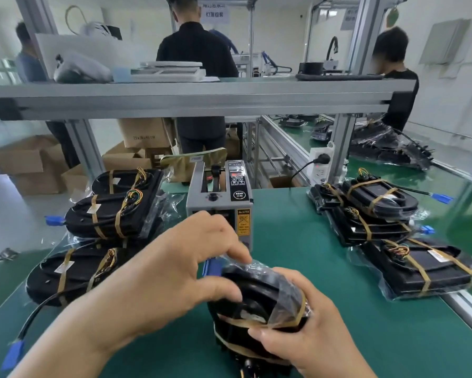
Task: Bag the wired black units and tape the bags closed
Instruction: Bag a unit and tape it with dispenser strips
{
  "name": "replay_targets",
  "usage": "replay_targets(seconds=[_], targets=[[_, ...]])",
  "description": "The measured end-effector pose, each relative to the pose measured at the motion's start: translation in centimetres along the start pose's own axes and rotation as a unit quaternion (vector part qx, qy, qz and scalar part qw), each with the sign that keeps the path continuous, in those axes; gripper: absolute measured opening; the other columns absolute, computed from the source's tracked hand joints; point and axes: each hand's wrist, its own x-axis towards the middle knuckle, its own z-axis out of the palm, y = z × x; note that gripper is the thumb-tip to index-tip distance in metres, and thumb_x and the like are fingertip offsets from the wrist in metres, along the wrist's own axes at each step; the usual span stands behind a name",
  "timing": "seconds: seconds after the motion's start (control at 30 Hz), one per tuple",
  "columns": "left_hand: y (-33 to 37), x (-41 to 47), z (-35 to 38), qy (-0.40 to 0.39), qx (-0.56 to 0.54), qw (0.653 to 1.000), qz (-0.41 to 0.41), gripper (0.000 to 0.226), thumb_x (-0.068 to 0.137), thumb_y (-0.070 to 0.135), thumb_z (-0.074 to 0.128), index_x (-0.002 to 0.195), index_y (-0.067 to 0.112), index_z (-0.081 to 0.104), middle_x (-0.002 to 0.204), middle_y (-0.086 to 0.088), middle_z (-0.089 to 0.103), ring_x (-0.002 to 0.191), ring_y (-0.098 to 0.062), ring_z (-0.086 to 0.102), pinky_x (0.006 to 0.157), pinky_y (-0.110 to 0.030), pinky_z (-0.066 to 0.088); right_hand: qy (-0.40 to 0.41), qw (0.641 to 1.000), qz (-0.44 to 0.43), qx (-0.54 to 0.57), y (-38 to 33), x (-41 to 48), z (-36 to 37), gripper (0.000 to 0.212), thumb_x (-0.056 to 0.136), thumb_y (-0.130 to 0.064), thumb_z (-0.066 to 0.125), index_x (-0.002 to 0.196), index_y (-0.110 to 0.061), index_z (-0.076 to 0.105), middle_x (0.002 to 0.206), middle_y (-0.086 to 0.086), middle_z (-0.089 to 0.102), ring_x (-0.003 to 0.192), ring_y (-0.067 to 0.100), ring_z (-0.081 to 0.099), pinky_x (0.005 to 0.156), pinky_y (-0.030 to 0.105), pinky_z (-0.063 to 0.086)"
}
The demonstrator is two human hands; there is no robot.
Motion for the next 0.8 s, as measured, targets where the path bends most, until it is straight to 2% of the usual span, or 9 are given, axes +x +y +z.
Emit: replay_targets(seconds=[0.1,0.2,0.3,0.37,0.5,0.6,0.67,0.73,0.8], targets=[[-0.6,-0.2,1.0,0.037,-0.023,0.999,0.006,0.02,0.075,0.033,0.078,0.095,0.034,0.074,0.097,0.015,0.06,0.089,-0.001,0.057,0.083,-0.011,0.041,0.003,1.0,0.002,0.0,0.1,0.1,0.1,0.058,0.054,-0.023,0.084,0.104,-0.044,0.065,0.094,-0.01,0.076,0.086,0.006,0.072,0.072,0.011,0.052],[-0.7,-0.1,1.1,0.051,-0.042,0.998,0.005,0.017,0.076,0.033,0.076,0.093,0.034,0.075,0.096,0.015,0.061,0.089,-0.002,0.058,0.081,-0.011,0.042,-0.001,1.0,0.003,-0.003,0.1,0.2,-0.1,0.058,0.054,-0.02,0.085,0.103,-0.045,0.066,0.093,-0.011,0.075,0.085,0.004,0.072,0.07,0.009,0.051],[-0.5,0.3,1.2,0.054,-0.06,0.997,0.018,0.004,0.082,0.027,0.074,0.084,0.025,0.075,0.088,0.011,0.063,0.087,-0.009,0.06,0.073,-0.022,0.05,-0.015,1.0,-0.008,0.0,-0.1,0.2,0.0,0.058,0.056,-0.021,0.086,0.106,-0.042,0.066,0.096,-0.007,0.075,0.088,0.011,0.073,0.073,0.018,0.055],[-0.3,0.8,1.4,0.07,-0.016,0.996,0.047,0.011,0.087,0.028,0.068,0.082,0.018,0.071,0.083,0.011,0.062,0.086,-0.014,0.059,0.073,-0.028,0.049,-0.015,1.0,-0.024,-0.013,-0.1,0.2,0.1,0.058,0.057,-0.025,0.086,0.108,-0.042,0.065,0.096,-0.006,0.075,0.087,0.013,0.074,0.076,0.025,0.058],[0.3,1.9,1.1,0.104,0.042,0.992,0.061,0.011,0.09,0.023,0.064,0.082,0.016,0.065,0.082,0.011,0.057,0.084,-0.014,0.056,0.074,-0.028,0.045,-0.026,0.996,-0.059,-0.054,-0.6,0.2,0.3,0.059,0.063,-0.023,0.089,0.114,-0.04,0.064,0.096,-0.008,0.075,0.08,0.011,0.074,0.072,0.025,0.059],[0.5,2.5,0.6,0.093,0.073,0.99,0.076,0.012,0.09,0.023,0.062,0.082,0.015,0.064,0.081,0.01,0.056,0.083,-0.014,0.054,0.074,-0.029,0.045,-0.008,0.993,-0.08,-0.081,-0.7,0.5,0.1,0.06,0.063,-0.021,0.09,0.115,-0.037,0.064,0.092,-0.006,0.076,0.076,0.013,0.074,0.069,0.033,0.06],[0.4,2.6,0.5,0.078,0.062,0.992,0.078,0.013,0.091,0.024,0.061,0.085,0.016,0.069,0.082,0.009,0.059,0.086,-0.015,0.056,0.076,-0.03,0.046,0.015,0.992,-0.087,-0.086,-0.5,0.6,0.0,0.059,0.062,-0.021,0.09,0.113,-0.034,0.064,0.09,-0.006,0.076,0.074,0.013,0.073,0.067,0.03,0.06],[0.4,2.4,0.5,0.084,-0.001,0.994,0.064,0.016,0.09,0.025,0.06,0.093,0.017,0.074,0.087,0.007,0.063,0.092,-0.016,0.06,0.081,-0.026,0.048,0.032,0.991,-0.093,-0.09,-0.1,0.5,-0.1,0.061,0.059,-0.022,0.09,0.113,-0.036,0.064,0.086,-0.008,0.076,0.07,0.011,0.073,0.065,0.024,0.059],[-0.2,2.0,0.4,0.152,-0.071,0.985,0.034,0.018,0.09,0.027,0.061,0.097,0.019,0.076,0.091,0.005,0.067,0.094,-0.015,0.064,0.082,-0.017,0.047,0.054,0.989,-0.097,-0.095,0.5,0.4,0.1,0.069,0.054,-0.019,0.093,0.112,-0.044,0.063,0.084,-0.012,0.076,0.068,0.007,0.073,0.065,0.016,0.056]])
